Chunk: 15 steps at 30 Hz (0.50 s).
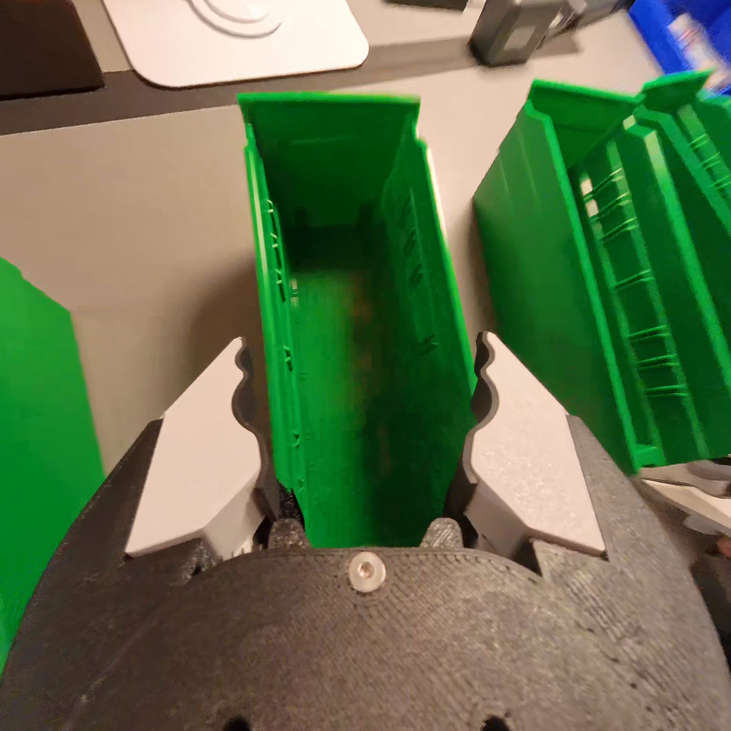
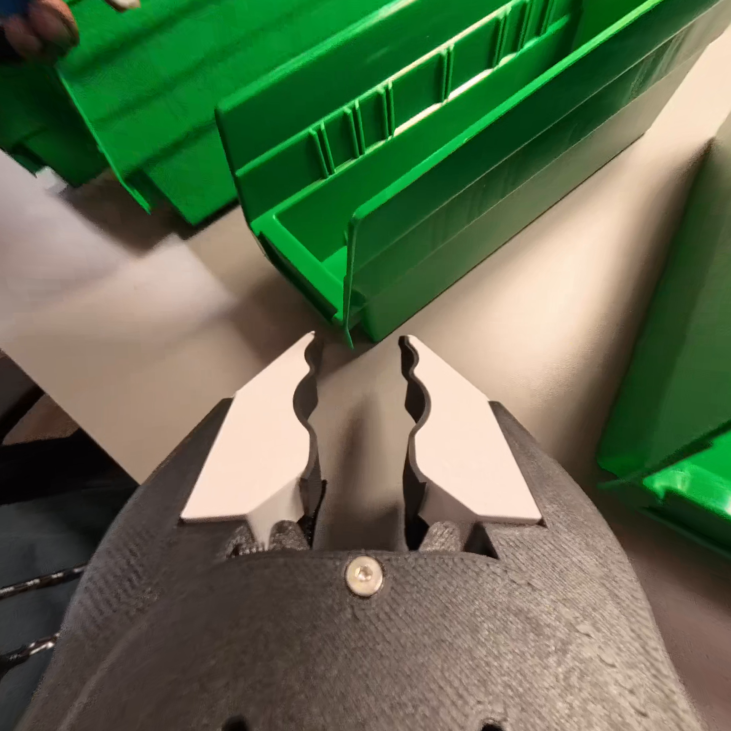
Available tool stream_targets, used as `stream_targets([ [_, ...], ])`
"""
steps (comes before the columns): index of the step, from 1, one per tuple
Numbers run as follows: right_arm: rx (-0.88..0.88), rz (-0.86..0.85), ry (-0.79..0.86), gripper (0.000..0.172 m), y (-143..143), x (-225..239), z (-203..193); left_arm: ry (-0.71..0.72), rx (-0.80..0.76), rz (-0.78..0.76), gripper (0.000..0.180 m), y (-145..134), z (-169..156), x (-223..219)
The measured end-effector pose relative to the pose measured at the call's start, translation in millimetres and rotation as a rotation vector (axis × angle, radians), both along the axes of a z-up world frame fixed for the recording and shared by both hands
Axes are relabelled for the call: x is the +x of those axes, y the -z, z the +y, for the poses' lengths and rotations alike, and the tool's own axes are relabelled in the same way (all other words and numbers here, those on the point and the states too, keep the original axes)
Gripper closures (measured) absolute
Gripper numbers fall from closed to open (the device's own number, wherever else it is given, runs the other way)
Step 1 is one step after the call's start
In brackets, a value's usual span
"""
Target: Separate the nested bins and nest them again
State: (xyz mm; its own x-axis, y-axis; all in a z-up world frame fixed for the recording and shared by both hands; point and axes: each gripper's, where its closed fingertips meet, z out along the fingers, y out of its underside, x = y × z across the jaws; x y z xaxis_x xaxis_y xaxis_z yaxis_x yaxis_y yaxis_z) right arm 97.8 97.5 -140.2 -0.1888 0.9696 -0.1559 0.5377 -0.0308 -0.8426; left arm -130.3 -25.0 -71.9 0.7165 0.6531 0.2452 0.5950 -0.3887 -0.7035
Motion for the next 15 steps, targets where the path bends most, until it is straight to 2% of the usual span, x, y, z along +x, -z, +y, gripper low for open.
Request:
stream_targets([
  [1,0.002,0.027,0.018,0.128,-5.1,-0.7,1.3,0.002,0.06,-0.007,0.069,-7.4,0.3,5.0],
  [5,-0.004,0.136,0.101,0.114,-26.8,-11.5,8.6,0.008,0.212,0.074,0.069,-32.4,-25.2,27.4],
  [8,0.022,0.221,0.13,0.116,-41.1,-22.4,12.2,-0.026,0.218,0.163,0.074,-23.3,-65.6,40.1],
  [10,0.063,0.248,0.144,0.134,-44.9,-28.2,15.6,-0.034,0.236,0.185,0.078,-10.1,-86.4,48.9],
  [11,0.078,0.252,0.144,0.141,-44.6,-31.0,16.4,-0.012,0.254,0.197,0.087,-6.0,-90.8,56.4],
  [15,0.18,0.254,0.146,0.149,-44.2,-40.1,22.7,0.014,0.231,0.25,0.088,13.6,-92.5,74.4],
])
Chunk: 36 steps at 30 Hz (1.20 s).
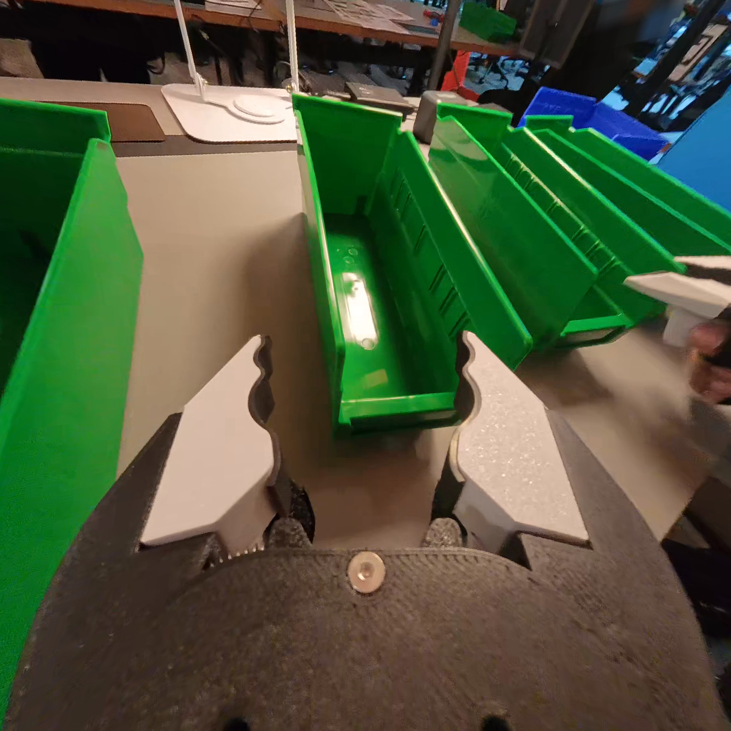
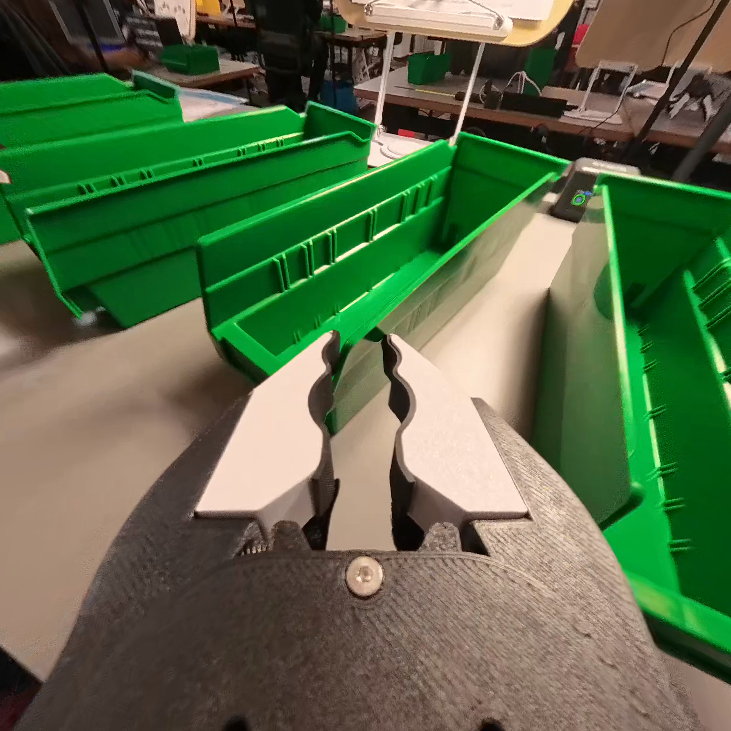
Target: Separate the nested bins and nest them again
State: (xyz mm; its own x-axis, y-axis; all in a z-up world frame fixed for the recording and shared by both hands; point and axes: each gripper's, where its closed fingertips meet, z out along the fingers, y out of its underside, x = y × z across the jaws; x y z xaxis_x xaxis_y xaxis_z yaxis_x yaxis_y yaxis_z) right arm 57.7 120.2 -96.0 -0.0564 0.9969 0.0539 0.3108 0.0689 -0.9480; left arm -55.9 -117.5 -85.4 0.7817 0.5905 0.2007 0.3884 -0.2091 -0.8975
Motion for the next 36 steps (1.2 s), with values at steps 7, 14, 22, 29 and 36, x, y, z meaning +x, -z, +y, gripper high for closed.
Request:
stream_targets([
  [7,0.076,-0.071,0.052,0.159,3.6,-2.0,22.6,-0.059,0.054,-0.048,0.148,31.8,13.8,-3.5],
  [14,0.052,-0.067,0.143,0.159,9.6,3.2,31.3,-0.247,0.027,-0.019,0.177,38.6,-3.9,-20.0],
  [22,-0.022,-0.061,0.259,0.169,11.9,-5.2,40.5,-0.429,0.1,-0.075,0.178,39.3,-27.2,-24.1],
  [29,-0.044,-0.07,0.252,0.167,12.7,-7.2,42.7,-0.421,0.033,-0.062,0.174,43.8,-17.2,-15.2],
  [36,-0.07,-0.001,0.208,0.143,11.2,3.0,36.5,-0.267,0.016,-0.04,0.155,42.4,-3.0,-4.6],
])
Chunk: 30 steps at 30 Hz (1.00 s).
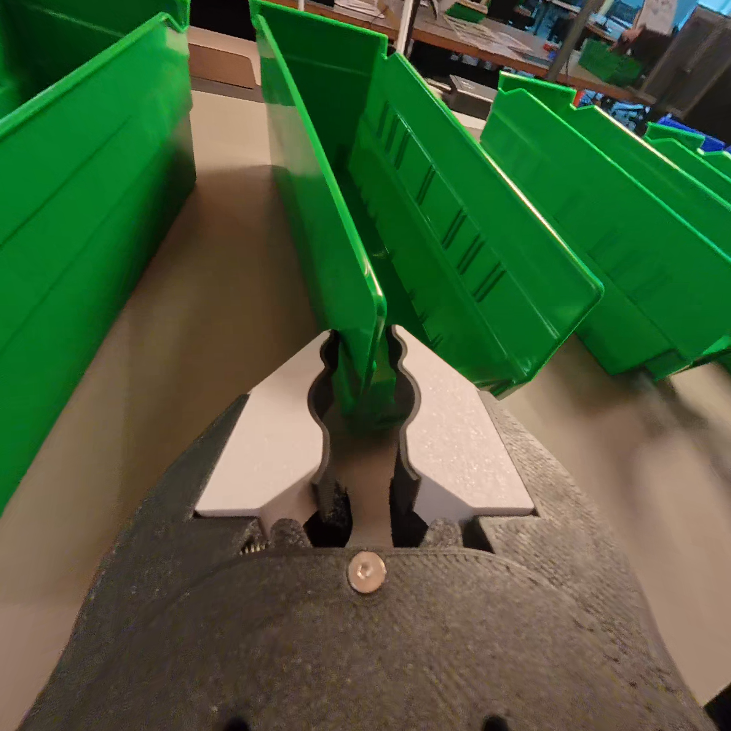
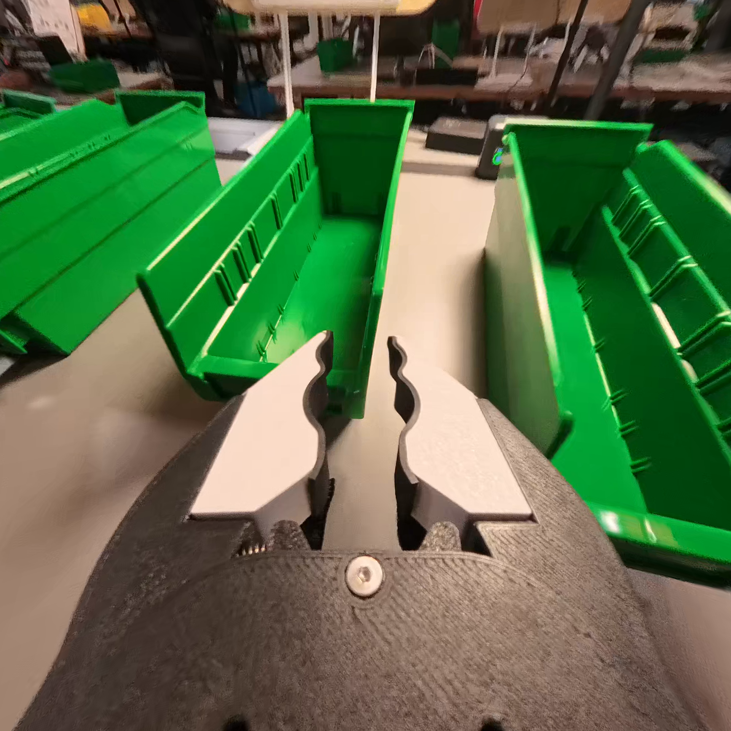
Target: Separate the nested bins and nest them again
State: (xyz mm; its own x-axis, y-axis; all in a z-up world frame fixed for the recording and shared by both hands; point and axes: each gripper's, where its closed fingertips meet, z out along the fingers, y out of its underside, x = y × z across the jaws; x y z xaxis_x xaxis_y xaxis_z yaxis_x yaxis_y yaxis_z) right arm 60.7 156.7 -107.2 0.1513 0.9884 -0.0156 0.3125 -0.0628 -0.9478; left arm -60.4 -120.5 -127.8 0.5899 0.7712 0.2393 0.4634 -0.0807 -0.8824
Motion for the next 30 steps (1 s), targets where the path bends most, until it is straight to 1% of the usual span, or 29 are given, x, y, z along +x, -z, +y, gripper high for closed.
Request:
stream_targets([
  [2,0.018,0.019,0.013,0.143,-3.2,6.2,0.7,0.016,-0.033,0.031,0.157,-1.0,-0.9,-2.3],
  [4,0.027,0.014,0.019,0.143,-2.7,8.4,2.3,0.025,-0.084,0.056,0.165,0.5,-2.6,-5.2],
  [7,0.025,-0.013,0.015,0.145,0.5,0.2,7.2,0.047,-0.106,0.071,0.167,0.8,-2.6,-7.2],
  [8,0.035,-0.025,0.007,0.152,1.7,-3.8,7.6,0.055,-0.114,0.078,0.168,0.9,-2.8,-7.8],
  [9,0.051,-0.039,-0.004,0.162,3.7,-7.8,7.0,0.06,-0.123,0.084,0.168,0.9,-3.2,-8.7],
  [10,0.059,-0.049,0.001,0.168,5.4,-11.4,7.4,0.06,-0.127,0.087,0.17,0.9,-3.6,-10.1],
  [12,0.079,-0.053,0.023,0.169,5.4,-17.3,8.0,0.048,-0.128,0.086,0.175,0.9,-3.1,-13.9],
  [17,0.096,-0.058,0.071,0.168,5.8,-28.9,6.3,-0.019,-0.064,0.04,0.176,0.4,5.3,-21.3],
  [22,0.106,-0.058,0.102,0.168,5.7,-33.5,4.5,-0.097,0.008,-0.001,0.177,-0.5,12.4,-17.7],
  [25,0.116,-0.056,0.094,0.168,5.6,-33.8,2.2,-0.094,0.027,-0.004,0.176,-1.6,17.5,-13.0],
  [26,0.113,-0.054,0.085,0.168,5.4,-33.5,0.9,-0.079,0.049,0.001,0.174,-4.0,18.6,-11.0],
  [27,0.107,-0.052,0.067,0.167,5.3,-32.5,-1.8,-0.064,0.075,0.003,0.165,-6.6,18.3,-8.7],
  [28,0.104,-0.048,0.058,0.162,4.7,-29.8,-3.6,-0.056,0.091,0.0,0.151,-7.6,16.3,-6.2],
  [29,0.108,-0.044,0.047,0.15,3.8,-25.9,-5.5,-0.041,0.099,-0.003,0.14,-8.0,13.9,-2.3],
  [30,0.119,-0.048,0.038,0.143,3.9,-20.1,-7.3,-0.024,0.1,-0.004,0.13,-8.1,10.5,2.8],
])
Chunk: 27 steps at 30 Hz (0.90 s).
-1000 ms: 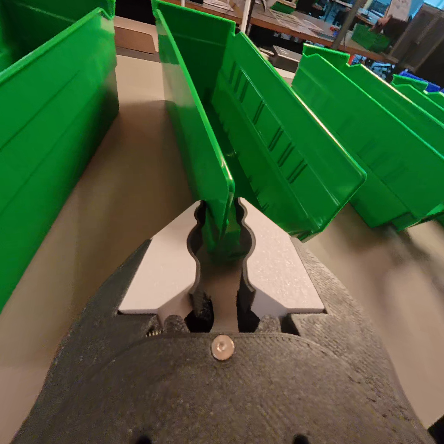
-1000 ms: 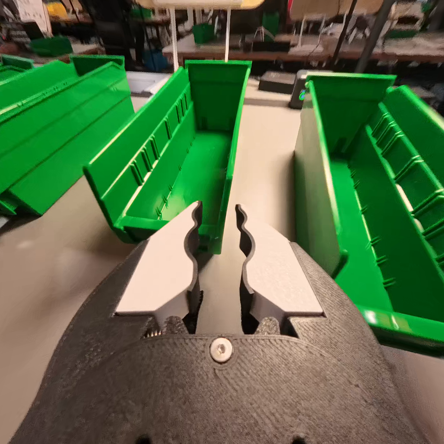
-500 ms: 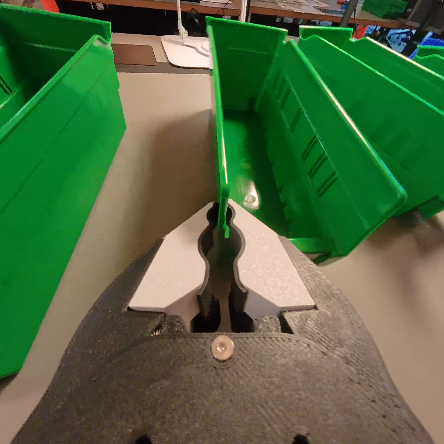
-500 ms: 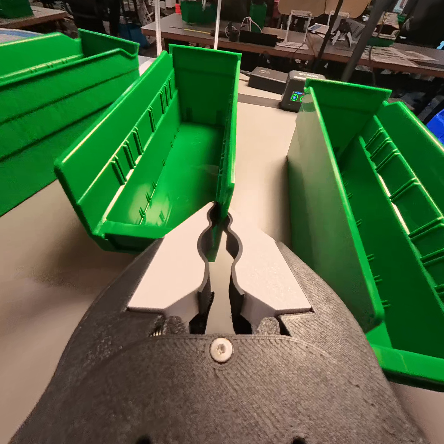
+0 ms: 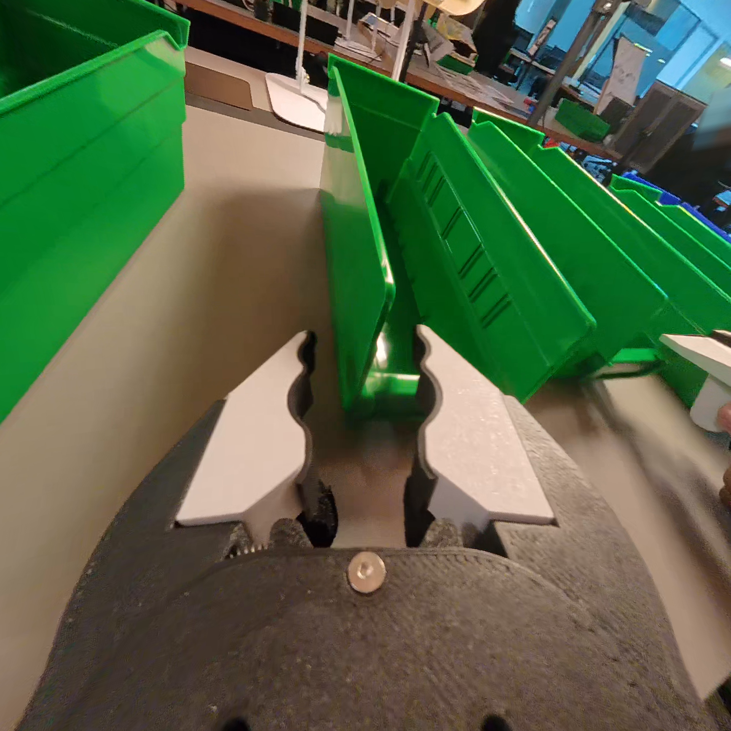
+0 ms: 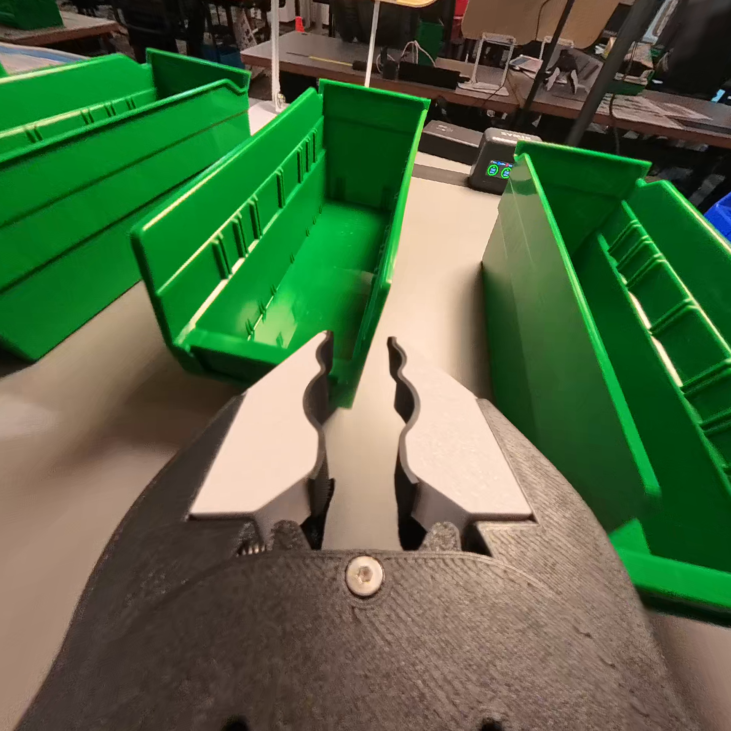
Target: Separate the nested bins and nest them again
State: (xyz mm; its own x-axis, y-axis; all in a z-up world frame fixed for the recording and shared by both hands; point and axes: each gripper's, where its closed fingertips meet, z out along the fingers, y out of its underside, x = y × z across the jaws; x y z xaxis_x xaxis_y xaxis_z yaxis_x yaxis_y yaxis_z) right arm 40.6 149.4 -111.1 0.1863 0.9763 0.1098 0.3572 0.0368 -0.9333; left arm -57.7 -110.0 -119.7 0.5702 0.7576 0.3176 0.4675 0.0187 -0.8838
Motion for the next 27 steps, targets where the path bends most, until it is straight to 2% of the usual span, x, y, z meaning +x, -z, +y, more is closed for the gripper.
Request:
stream_targets([
  [1,0.02,-0.008,-0.007,0.139,0.2,7.2,-0.9,0.013,-0.011,0.004,0.121,-0.1,-5.3,5.4],
  [4,0.074,-0.006,-0.042,0.129,-3.9,34.0,-4.2,0.077,-0.066,0.061,0.114,-6.1,-23.5,26.0],
  [7,0.064,0.042,-0.054,0.123,-21.8,63.1,-0.1,0.128,-0.101,0.192,0.104,-28.0,-44.6,44.2],
  [11,0.056,0.119,-0.013,0.115,-52.5,90.3,27.2,0.022,-0.185,0.343,0.095,-60.1,-91.1,38.9],
  [15,0.019,0.11,0.023,0.106,-51.2,91.6,55.1,-0.167,-0.269,0.42,0.089,-80.3,-144.9,6.5],
  [17,0.008,0.092,0.025,0.106,-42.9,86.5,63.4,-0.186,-0.313,0.391,0.088,-69.6,-157.1,-11.5],
  [20,-0.013,0.065,0.021,0.113,-31.2,76.8,69.1,-0.151,-0.356,0.293,0.089,-37.2,-156.2,-32.8],
  [23,-0.018,0.058,0.017,0.129,-26.0,69.2,71.2,-0.141,-0.416,0.247,0.096,-13.6,-151.6,-46.6],
  [27,-0.021,0.054,0.0,0.157,-21.5,60.7,68.1,-0.151,-0.48,0.254,0.117,-3.5,-143.1,-53.7],
])
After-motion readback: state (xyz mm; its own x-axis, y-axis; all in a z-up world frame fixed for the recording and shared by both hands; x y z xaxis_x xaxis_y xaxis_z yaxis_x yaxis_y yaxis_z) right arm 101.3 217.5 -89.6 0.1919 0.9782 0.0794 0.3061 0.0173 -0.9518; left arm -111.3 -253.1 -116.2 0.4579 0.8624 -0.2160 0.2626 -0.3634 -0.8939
